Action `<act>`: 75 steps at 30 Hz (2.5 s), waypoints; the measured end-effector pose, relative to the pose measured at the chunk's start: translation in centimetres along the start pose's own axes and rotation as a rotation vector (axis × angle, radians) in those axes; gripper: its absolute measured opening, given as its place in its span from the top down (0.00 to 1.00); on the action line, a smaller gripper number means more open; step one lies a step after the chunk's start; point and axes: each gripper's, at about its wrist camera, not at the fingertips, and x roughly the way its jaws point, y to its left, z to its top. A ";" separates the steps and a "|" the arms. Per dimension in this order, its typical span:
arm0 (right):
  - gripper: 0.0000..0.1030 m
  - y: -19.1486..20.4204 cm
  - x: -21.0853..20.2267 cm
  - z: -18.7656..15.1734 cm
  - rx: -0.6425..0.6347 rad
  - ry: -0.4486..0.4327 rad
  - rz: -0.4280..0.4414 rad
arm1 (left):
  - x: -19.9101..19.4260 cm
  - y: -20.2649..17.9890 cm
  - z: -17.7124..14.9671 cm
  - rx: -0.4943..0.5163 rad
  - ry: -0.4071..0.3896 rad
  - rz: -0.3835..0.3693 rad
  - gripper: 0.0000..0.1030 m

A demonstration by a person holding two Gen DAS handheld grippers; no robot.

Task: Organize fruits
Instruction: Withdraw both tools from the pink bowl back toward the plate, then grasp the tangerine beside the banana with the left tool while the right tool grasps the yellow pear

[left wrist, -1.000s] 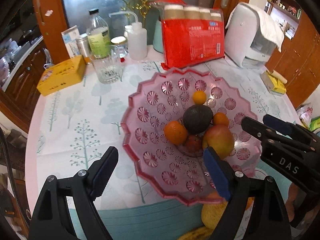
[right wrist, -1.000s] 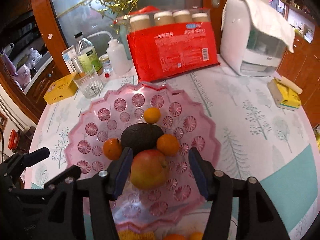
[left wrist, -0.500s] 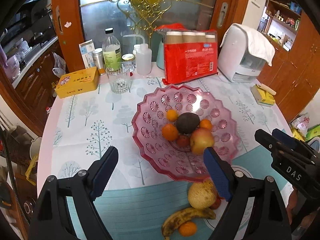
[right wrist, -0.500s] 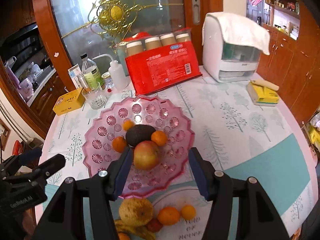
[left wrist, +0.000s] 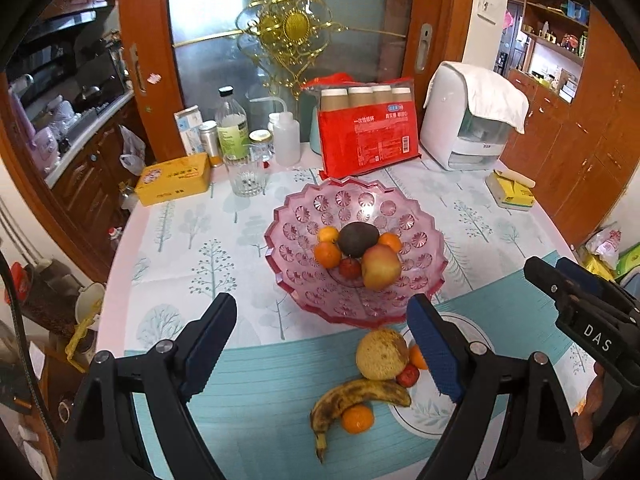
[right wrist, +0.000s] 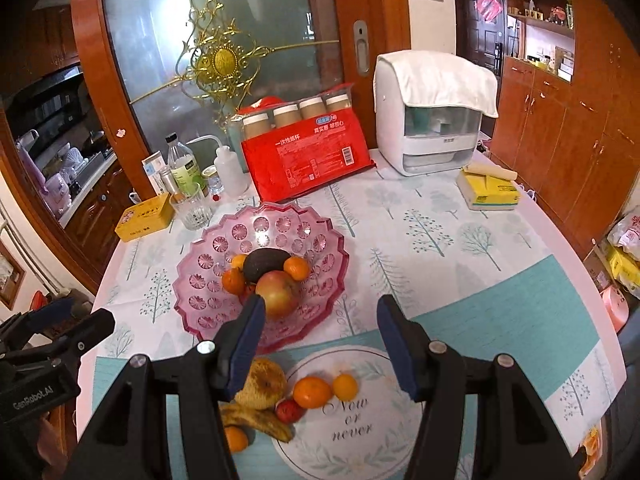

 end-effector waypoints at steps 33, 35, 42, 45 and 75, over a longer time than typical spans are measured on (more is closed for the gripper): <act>0.43 -5.7 -5.4 -8.4 -0.104 0.031 0.222 | -5.7 -4.3 -12.1 -0.039 0.059 0.123 0.16; 0.43 -5.4 -4.9 -8.6 -0.105 0.042 0.230 | -4.5 -3.9 -12.9 -0.030 0.076 0.108 0.16; 0.43 -4.4 -1.3 -8.9 -0.069 0.093 0.247 | 1.5 -2.5 -15.2 -0.056 0.116 0.036 0.16; 0.43 -3.8 0.9 -9.4 -0.061 0.127 0.240 | 4.6 -1.4 -16.2 -0.140 0.134 0.017 0.16; 0.43 1.0 11.2 -10.2 -0.153 0.224 0.352 | 12.8 -3.1 -18.1 -0.283 0.170 -0.001 0.48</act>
